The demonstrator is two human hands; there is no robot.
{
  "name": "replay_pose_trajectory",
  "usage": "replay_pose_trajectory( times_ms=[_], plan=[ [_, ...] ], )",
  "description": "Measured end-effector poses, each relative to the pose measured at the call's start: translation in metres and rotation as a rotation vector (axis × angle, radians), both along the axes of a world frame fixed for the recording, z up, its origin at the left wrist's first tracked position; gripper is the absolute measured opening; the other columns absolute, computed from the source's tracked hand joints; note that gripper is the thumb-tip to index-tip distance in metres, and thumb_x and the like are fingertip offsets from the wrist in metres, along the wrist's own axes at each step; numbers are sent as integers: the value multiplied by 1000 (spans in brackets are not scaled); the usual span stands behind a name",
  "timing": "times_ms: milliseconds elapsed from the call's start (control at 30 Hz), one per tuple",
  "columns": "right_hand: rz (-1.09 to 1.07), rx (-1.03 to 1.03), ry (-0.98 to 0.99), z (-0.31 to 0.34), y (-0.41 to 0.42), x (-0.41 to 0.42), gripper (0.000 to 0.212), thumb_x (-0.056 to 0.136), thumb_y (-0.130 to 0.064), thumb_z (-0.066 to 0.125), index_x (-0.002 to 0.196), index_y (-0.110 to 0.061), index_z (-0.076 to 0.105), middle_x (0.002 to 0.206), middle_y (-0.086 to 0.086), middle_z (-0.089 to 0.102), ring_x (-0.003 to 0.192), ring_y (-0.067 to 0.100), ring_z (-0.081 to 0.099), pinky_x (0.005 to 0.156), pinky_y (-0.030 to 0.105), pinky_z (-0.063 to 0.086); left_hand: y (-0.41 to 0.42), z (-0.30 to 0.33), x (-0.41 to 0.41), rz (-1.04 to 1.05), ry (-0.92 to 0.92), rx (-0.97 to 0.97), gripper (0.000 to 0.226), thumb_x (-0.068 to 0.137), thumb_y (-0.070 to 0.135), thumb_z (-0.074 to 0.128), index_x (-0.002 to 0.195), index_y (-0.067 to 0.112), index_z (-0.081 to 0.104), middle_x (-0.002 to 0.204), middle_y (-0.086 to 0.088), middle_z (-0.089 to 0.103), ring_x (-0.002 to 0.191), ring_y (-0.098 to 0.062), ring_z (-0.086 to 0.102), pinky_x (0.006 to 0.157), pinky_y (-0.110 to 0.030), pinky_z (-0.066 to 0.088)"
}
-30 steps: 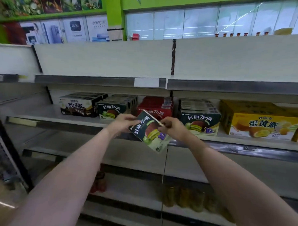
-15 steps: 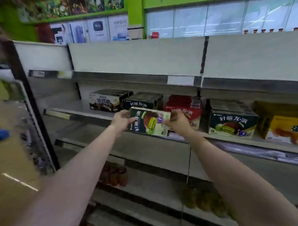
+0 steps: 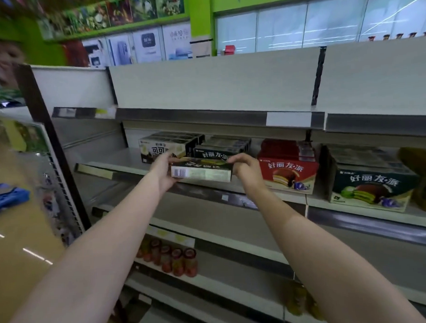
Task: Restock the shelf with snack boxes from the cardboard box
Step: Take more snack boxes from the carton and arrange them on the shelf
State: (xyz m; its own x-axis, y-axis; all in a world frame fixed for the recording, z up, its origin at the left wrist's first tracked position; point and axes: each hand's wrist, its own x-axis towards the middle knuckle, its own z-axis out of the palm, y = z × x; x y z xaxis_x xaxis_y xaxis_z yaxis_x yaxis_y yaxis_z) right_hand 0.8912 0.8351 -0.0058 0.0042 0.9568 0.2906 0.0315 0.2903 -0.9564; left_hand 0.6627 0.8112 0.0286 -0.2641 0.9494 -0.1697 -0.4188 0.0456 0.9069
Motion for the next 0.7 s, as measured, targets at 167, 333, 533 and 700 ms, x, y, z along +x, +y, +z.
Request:
replay_pose_trajectory(
  times_ms=[167, 333, 533, 700],
  plan=[
    [-51, -105, -36, -7, 45, -23, 9, 91, -18, 69, 90, -20, 60, 99, 1, 65, 104, 26, 63, 99, 43, 50, 23, -5, -13, -61, 77, 42, 13, 91, -8, 51, 91, 4, 58, 95, -17, 66, 68, -24, 72, 60, -33, 60],
    [123, -252, -35, -31, 70, -31, 38, 87, -24, 76, 118, -5, 63, 116, 15, 70, 102, 29, 68, 92, 54, 55, 47, -12, -22, -61, 37, 120, 38, 89, -6, 54, 126, 4, 57, 112, -18, 69, 95, -30, 68, 62, -34, 60],
    [-153, -98, -157, -36, 81, -28, 54, 71, -16, 87, 112, -11, 53, 111, 11, 69, 104, 30, 66, 95, 47, 53, 67, -22, -18, -124, 270, 165, 32, 91, -10, 57, 103, 19, 59, 95, -10, 70, 68, -16, 70, 61, -29, 58],
    [-246, -45, -359, -24, 62, -29, 64, 76, -11, 85, 127, -4, 47, 115, 7, 64, 107, 21, 61, 85, 30, 48, 80, -35, -24, -206, 332, 179, 46, 82, -14, 68, 115, 12, 48, 114, -18, 66, 102, -31, 65, 88, -47, 56]
  ],
)
